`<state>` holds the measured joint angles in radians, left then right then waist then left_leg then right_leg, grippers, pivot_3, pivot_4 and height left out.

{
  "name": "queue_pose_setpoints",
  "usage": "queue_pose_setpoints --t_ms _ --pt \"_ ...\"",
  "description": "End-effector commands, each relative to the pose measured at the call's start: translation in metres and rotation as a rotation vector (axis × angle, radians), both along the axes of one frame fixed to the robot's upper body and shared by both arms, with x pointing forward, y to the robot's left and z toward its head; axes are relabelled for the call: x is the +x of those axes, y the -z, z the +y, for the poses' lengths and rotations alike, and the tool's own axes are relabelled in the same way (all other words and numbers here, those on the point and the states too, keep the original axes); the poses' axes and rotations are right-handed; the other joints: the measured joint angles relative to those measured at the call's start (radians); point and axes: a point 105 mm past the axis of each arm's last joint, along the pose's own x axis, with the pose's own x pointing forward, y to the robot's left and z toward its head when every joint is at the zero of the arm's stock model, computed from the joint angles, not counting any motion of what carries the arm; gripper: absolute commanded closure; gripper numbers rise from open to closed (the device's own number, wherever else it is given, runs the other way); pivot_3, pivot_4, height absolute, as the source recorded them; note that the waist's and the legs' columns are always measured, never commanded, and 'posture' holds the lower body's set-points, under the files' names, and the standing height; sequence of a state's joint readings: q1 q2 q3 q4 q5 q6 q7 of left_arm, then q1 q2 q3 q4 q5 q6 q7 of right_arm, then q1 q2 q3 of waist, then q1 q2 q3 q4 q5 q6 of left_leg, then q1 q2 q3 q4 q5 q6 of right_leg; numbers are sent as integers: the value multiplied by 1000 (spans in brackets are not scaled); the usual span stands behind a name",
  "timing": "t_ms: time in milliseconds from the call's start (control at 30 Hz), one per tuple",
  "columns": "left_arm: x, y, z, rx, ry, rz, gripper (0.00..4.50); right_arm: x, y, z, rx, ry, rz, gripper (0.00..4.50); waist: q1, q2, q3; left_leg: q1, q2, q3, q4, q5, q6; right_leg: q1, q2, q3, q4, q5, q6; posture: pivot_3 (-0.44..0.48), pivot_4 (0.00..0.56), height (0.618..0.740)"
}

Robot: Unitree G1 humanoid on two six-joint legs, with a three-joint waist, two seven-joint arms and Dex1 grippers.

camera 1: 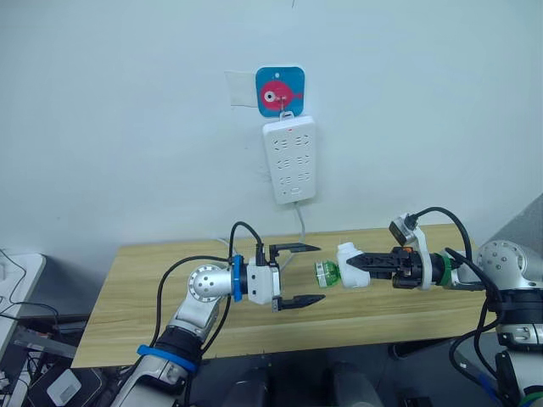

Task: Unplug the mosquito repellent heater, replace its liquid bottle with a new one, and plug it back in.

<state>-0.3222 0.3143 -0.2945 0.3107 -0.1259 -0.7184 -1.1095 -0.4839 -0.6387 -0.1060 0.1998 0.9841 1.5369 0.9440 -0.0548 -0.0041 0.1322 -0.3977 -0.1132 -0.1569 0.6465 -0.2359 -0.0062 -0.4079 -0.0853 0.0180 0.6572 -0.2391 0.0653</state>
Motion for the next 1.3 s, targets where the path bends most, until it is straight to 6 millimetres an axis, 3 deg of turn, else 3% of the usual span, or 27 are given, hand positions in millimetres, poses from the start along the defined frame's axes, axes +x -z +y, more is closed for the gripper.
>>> queue_pose_setpoints --t_ms 33,300,400,567,733,933,1100,1233,1300 --pt "1 -6 -3 -34 -15 -24 9 1 -15 1 33 -8 -56 1530 0 0 0 0 0 0 0 0 0 0 0 0 0 0 0 -133 102 740" --pt "7 -4 -6 -45 -40 -56 9 -2 -18 3 41 -23 -56 1530 -2 0 0 0 0 0 0 0 0 0 0 0 0 0 0 -136 94 740" --pt "6 -7 -9 -63 -37 -71 603 -1 -18 3 42 -21 -57 1530 -2 0 0 0 0 0 0 0 0 0 0 0 0 0 0 -136 94 740" --pt "5 -4 -11 -59 -31 -66 2159 -2 -18 5 46 -24 -56 1530 -2 0 0 0 0 0 0 0 0 0 0 0 0 0 0 -136 95 740" --pt "10 -9 -9 -98 -48 32 2278 -1 -20 4 48 -26 -60 1530 -2 0 0 0 0 0 0 0 0 0 0 0 1 0 0 -139 97 740" --pt "12 -25 -10 -124 18 420 2278 -8 -19 2 11 -62 -72 1530 -7 0 0 0 0 -1 0 0 0 0 1 -1 2 0 0 -141 103 740" --pt "25 -39 -6 -173 42 1013 2278 -12 -22 4 2 -104 -86 1530 -12 0 0 0 0 -2 1 0 0 0 6 -2 2 -1 1 -141 109 740" --pt "40 -26 5 -198 44 1588 2278 -12 -21 4 -5 -115 -88 1530 -27 0 0 0 0 -4 1 0 0 1 7 -2 3 -2 3 -144 113 740" --pt "43 -25 6 -219 65 1734 2278 -12 -20 5 -4 -115 -88 1530 -34 0 0 0 0 -4 1 0 0 1 8 -2 3 -3 4 -150 115 740"
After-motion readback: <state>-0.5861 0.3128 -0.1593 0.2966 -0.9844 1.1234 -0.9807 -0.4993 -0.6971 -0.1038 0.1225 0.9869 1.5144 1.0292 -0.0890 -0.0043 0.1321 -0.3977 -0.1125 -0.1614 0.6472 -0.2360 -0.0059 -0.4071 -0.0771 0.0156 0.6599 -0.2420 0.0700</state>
